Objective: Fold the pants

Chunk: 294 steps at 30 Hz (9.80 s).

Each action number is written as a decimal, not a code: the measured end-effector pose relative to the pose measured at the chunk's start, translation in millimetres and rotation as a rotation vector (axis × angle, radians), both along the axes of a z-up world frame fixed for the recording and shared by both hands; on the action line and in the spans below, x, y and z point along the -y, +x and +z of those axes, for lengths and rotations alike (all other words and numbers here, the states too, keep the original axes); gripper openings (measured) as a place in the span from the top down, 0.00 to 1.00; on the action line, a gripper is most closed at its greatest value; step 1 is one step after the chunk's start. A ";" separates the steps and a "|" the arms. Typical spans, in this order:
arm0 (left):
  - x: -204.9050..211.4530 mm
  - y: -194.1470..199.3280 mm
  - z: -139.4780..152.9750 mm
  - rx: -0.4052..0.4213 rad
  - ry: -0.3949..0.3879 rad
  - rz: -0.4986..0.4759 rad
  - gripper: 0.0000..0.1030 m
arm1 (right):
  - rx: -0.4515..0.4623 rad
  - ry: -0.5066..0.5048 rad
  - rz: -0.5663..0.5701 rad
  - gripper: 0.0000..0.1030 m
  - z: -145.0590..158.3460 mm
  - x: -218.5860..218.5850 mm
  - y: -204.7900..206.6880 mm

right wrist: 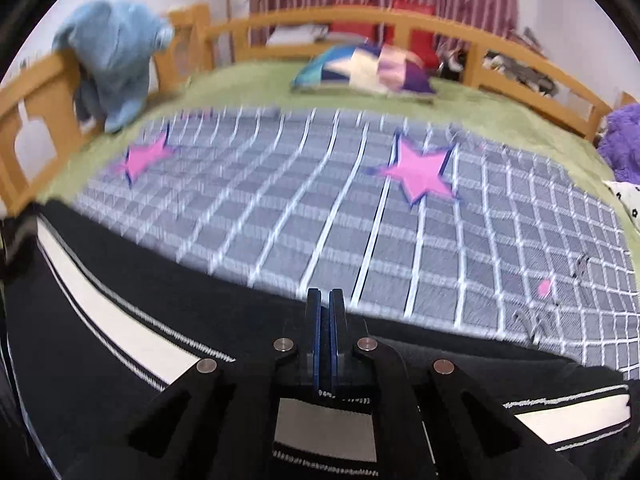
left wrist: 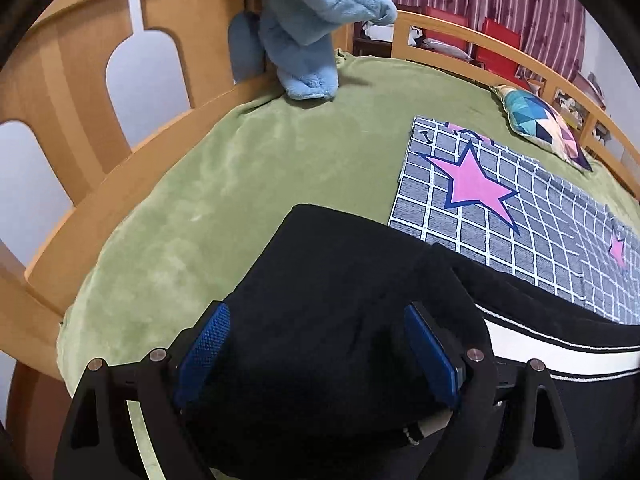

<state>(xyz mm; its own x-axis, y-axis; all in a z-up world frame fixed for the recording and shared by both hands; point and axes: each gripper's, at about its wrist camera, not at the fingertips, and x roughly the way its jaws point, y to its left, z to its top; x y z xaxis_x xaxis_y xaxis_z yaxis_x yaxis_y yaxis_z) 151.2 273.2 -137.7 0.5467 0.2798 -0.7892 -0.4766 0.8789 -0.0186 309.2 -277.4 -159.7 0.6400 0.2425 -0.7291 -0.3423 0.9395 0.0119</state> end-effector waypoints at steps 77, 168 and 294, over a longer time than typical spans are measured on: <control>19.0 -50.3 3.5 0.031 -0.106 -0.124 0.15 | -0.136 -0.024 0.245 0.50 -38.1 -132.8 -0.3; 69.6 -112.7 8.9 0.126 -0.359 -0.181 0.42 | -0.062 0.311 -0.692 0.37 -23.2 247.8 -192.5; 187.3 -53.3 -38.3 0.018 -0.263 -0.369 0.33 | -0.082 0.170 -0.081 0.46 -12.5 -63.1 -169.6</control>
<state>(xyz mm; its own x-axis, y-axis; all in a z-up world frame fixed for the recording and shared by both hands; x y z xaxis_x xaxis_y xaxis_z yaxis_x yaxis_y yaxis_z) 97.9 85.9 -176.0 0.5864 -0.1447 -0.7970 -0.1300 0.9543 -0.2690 139.6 -214.2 -172.1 0.6025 0.3168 -0.7326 -0.2568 0.9460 0.1979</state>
